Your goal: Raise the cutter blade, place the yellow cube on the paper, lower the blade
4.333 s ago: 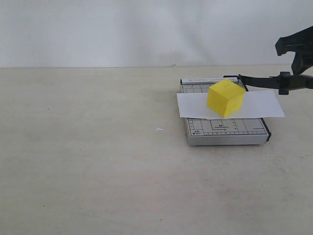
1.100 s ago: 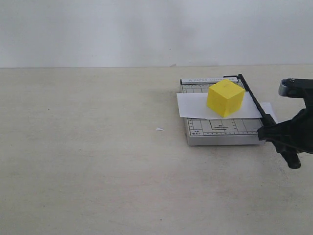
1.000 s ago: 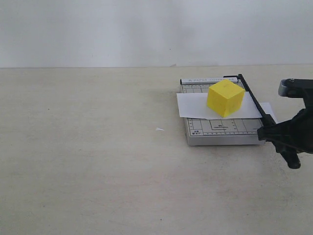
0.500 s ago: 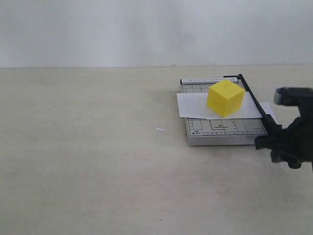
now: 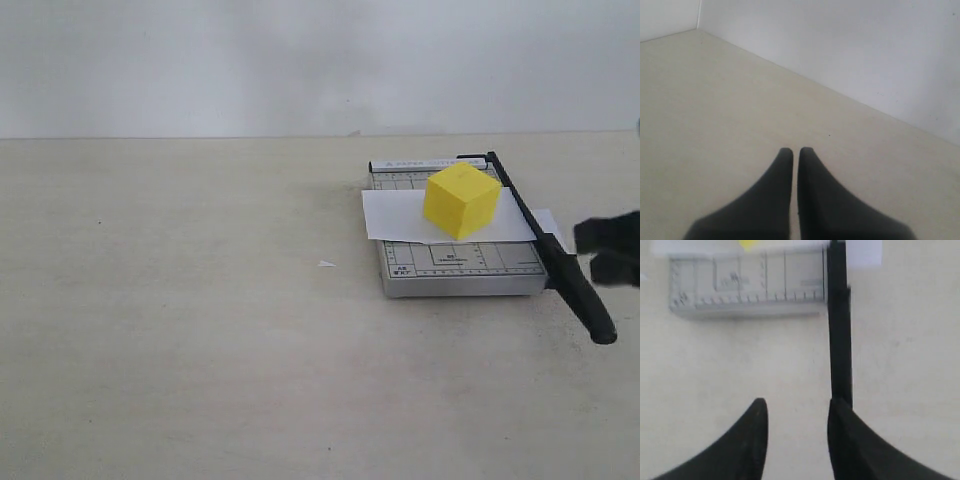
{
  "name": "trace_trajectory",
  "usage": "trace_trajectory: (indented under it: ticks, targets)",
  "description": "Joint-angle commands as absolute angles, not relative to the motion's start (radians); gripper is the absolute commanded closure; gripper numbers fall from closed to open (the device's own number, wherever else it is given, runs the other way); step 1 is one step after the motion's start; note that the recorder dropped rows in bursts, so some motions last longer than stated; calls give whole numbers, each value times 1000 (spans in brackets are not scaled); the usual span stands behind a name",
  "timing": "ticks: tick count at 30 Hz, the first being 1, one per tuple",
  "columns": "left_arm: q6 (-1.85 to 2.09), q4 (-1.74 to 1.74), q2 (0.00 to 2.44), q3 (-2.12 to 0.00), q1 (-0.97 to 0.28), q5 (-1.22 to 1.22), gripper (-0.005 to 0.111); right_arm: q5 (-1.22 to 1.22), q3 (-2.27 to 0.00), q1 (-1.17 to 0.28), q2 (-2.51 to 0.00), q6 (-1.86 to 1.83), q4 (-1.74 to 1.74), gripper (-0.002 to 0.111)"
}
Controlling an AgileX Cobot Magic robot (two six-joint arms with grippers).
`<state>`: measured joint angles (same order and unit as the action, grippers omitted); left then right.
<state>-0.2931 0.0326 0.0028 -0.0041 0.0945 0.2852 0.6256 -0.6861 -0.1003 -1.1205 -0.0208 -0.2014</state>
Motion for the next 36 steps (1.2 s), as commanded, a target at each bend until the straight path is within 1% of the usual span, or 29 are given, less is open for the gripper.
trace_trajectory:
  ticks: [1, 2, 4, 7, 10, 12, 15, 19, 23, 33, 36]
  targets:
    - [-300, 40, 0, 0, 89, 277, 102, 383, -674, -102, -772, -62, -203, 106]
    - [-300, 40, 0, 0, 89, 277, 102, 288, -658, -102, -647, -104, -206, 108]
    - [-300, 40, 0, 0, 89, 277, 102, 221, -637, -102, -449, -190, -199, 108]
    - [-300, 38, 0, 0, 89, 277, 102, 242, -616, -102, -331, -269, -189, 108]
    - [-300, 37, 0, 0, 89, 277, 102, 371, -594, -102, -267, -333, -165, 108]
    - [-300, 37, 0, 0, 89, 277, 102, 452, -576, -102, -254, -338, -159, 108]
    - [-300, 37, 0, 0, 89, 277, 102, 505, -520, -102, -254, -207, -72, 108]
    - [-300, 37, 0, 0, 89, 277, 102, 499, -409, -102, -261, -132, -197, 108]
    - [-300, 37, 0, 0, 89, 277, 102, 489, -381, -102, -261, -149, -225, 108]
    - [-300, 37, 0, 0, 89, 277, 102, 247, -381, -102, -261, -171, -165, 108]
    - [-300, 37, 0, 0, 89, 277, 102, 178, -345, -100, -261, -171, -163, 108]
